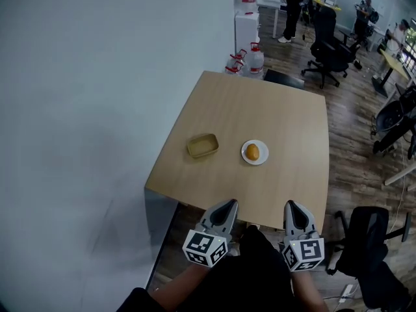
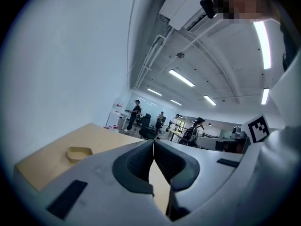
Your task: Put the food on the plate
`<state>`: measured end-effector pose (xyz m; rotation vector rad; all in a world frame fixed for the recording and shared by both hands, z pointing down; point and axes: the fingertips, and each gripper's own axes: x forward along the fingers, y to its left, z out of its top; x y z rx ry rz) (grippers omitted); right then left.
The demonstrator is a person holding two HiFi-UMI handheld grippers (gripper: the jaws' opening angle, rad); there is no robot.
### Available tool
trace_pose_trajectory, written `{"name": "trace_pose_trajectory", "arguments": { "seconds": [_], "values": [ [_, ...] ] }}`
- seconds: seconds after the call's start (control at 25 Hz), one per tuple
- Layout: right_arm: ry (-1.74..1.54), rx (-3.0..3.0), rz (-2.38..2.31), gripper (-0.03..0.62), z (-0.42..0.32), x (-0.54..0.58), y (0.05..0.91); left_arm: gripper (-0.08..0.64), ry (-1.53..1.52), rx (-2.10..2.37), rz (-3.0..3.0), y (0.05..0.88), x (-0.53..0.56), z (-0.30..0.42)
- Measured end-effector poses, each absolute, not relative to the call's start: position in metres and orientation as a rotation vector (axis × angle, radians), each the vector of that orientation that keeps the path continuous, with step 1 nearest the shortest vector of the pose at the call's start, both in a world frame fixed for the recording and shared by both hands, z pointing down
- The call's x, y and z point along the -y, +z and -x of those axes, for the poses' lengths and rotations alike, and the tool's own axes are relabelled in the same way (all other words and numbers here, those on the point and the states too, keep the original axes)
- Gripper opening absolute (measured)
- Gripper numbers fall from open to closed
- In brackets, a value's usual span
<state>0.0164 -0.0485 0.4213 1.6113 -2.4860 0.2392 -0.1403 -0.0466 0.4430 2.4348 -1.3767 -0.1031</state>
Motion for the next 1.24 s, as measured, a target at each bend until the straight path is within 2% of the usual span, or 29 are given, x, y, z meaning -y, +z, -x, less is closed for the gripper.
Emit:
{"name": "trace_pose_trajectory", "arguments": {
  "seconds": [0.36,1.24],
  "values": [
    [0.152,2.490,-1.630,0.060,-0.020,0.050,0.414,0.017,-0.071,1.486,-2.373,0.451,0.055,0.163],
    [0.128,2.449,-1.692,0.060,-0.062,0.083,0.424,0.017,-0.002,1.547,-2.420,0.444,0.096,0.145]
  ]
}}
